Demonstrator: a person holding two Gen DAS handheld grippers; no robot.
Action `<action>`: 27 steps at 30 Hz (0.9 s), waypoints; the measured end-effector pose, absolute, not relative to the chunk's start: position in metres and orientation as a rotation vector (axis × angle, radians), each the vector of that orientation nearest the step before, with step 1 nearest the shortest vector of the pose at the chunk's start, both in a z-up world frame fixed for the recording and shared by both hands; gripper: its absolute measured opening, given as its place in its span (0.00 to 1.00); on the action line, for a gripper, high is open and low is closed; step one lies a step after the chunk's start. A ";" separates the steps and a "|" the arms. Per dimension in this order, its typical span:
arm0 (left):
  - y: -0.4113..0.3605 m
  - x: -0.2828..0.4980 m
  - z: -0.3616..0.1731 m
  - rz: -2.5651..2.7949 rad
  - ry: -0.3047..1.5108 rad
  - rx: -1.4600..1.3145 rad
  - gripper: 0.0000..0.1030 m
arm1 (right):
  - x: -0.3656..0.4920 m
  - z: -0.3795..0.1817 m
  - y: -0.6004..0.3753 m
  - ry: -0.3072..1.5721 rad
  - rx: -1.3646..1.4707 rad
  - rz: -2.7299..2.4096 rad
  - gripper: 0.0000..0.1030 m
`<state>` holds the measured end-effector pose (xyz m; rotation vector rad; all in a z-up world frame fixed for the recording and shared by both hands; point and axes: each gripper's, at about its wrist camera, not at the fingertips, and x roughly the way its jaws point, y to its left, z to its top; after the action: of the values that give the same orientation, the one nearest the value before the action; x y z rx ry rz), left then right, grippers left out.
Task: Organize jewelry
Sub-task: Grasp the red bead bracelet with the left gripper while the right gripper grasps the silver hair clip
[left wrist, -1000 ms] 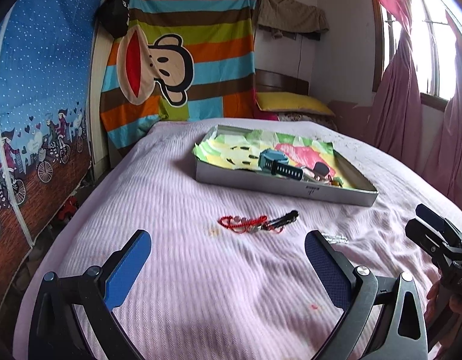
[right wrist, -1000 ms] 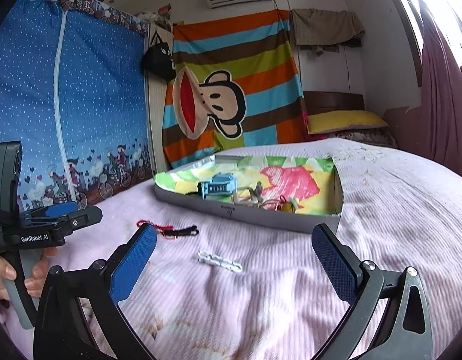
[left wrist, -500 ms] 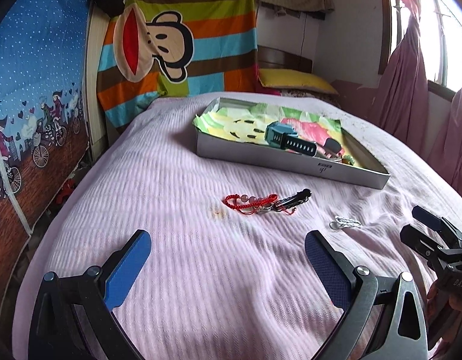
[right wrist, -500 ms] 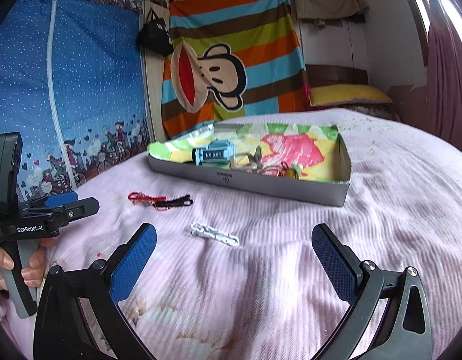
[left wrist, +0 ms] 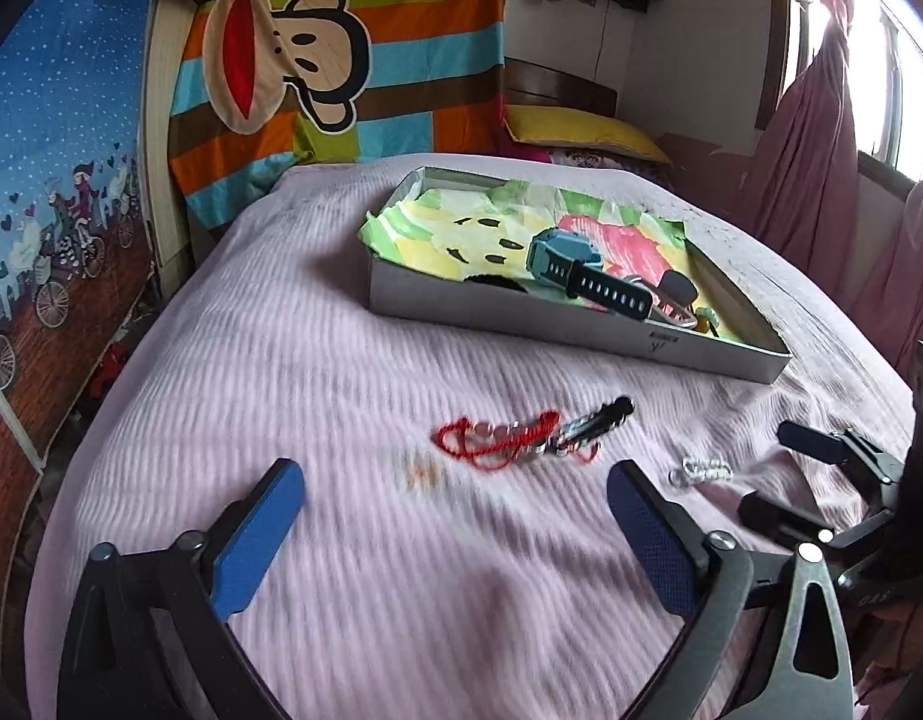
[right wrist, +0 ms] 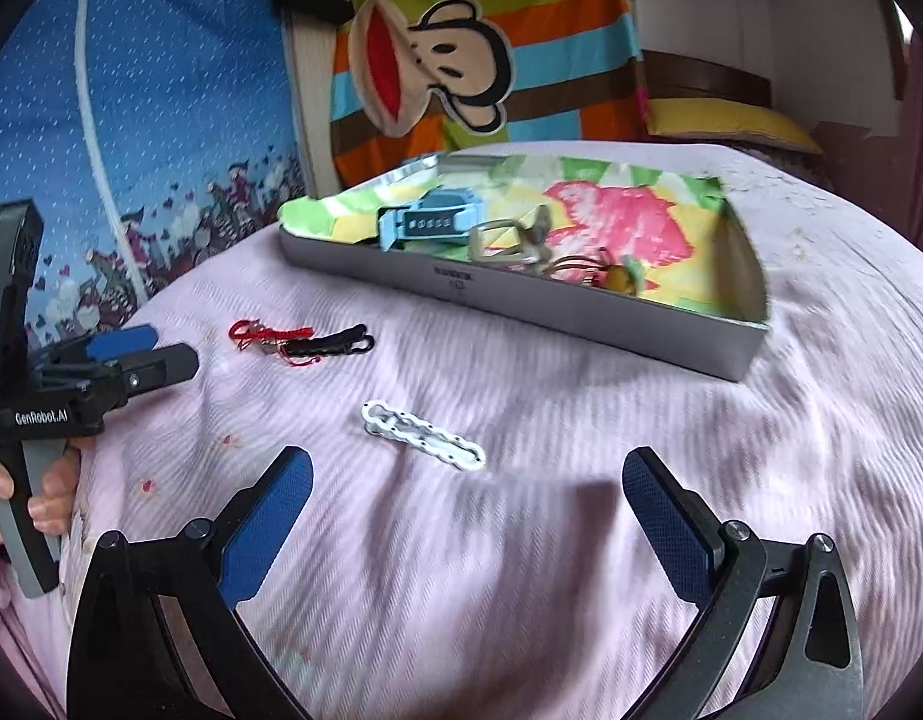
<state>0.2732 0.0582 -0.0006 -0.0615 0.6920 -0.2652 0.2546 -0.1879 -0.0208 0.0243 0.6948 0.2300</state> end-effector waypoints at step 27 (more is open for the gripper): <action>0.020 0.312 -0.020 -0.516 0.863 0.006 0.19 | 0.297 -0.050 -0.191 0.790 0.125 0.293 0.32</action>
<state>0.3120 0.0205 -0.0201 0.0061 0.8630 -0.5158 0.2967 -0.1915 -0.0496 0.1251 0.7905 0.2935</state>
